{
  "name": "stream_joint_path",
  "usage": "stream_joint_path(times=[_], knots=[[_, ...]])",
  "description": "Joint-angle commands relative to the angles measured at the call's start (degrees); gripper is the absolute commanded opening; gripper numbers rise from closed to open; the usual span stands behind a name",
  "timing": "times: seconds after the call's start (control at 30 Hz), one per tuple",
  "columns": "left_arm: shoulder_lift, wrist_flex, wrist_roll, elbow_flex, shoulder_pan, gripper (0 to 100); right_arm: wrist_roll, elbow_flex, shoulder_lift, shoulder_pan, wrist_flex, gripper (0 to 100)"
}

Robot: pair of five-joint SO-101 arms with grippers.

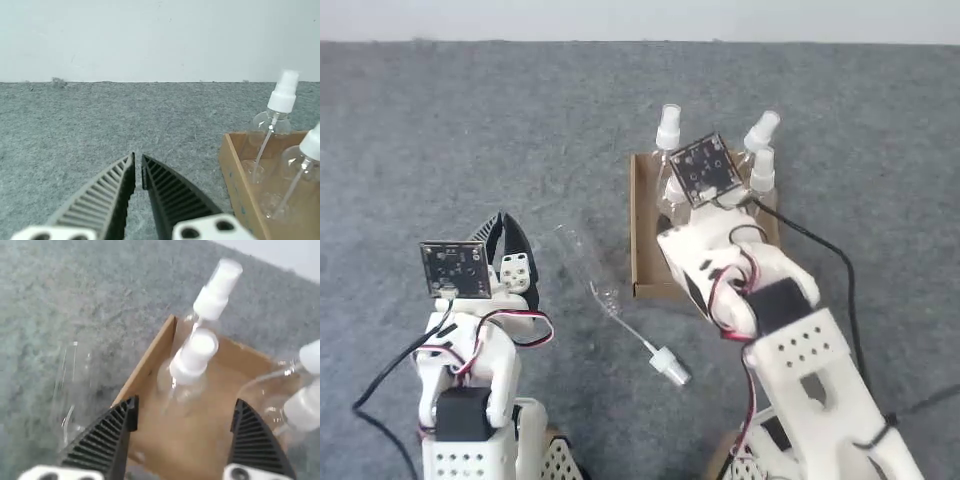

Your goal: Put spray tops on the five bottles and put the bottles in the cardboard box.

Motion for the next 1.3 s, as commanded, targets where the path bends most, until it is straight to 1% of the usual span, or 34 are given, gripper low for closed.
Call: stream_joint_path(times=[0.0, 0.1, 0.17, 0.23, 0.3, 0.47, 0.53, 0.7, 0.87, 1.03, 1.13, 1.2, 1.27], knots=[[0.97, -1.85, 0.18, -1.19, -0.18, 1, 0.97, -3.69, -4.44, -4.00, 9.98, 23.8], [0.97, -1.85, 0.18, -1.19, -0.18, 1, 0.97, -3.60, -5.67, -11.03, 16.57, 23.8], [0.88, -1.85, 0.18, -1.19, -0.53, 1, 0.97, -3.25, -5.76, -15.60, 18.86, 23.8], [0.70, -1.76, 0.18, -1.19, -0.53, 1, 0.97, -2.81, -5.41, -18.51, 20.35, 24.0], [0.62, -1.67, 0.18, -1.27, -0.53, 1, 0.97, -0.70, -4.97, -19.03, 18.86, 24.0], [0.62, -1.58, 0.18, -1.27, -0.62, 1, 0.97, 9.32, -2.15, -19.47, 8.84, 23.8], [0.53, -1.58, 0.18, -1.27, -0.62, 1, 0.97, 12.48, -0.92, -20.35, 6.64, 23.8], [0.53, -1.58, 0.09, -1.36, -0.62, 1, 0.97, 16.88, 0.57, -21.67, 5.85, 23.8], [0.53, -1.58, 0.09, -1.36, -0.62, 1, 0.97, 21.36, 0.66, -21.76, 3.56, 23.7], [0.53, -1.58, 0.09, -1.27, -0.62, 1, 0.97, 23.91, 0.40, -21.85, 3.65, 23.7], [0.53, -1.67, 0.09, -1.27, -0.62, 1, 3.69, 24.97, 0.40, -21.85, 3.47, 23.6], [0.53, -1.67, 0.09, -1.27, -0.62, 1, 4.40, 25.23, 0.92, -21.85, 3.21, 21.7], [0.53, -1.67, 0.09, -1.27, -0.62, 1, 4.40, 26.02, 0.92, -21.85, 1.27, 17.2]])
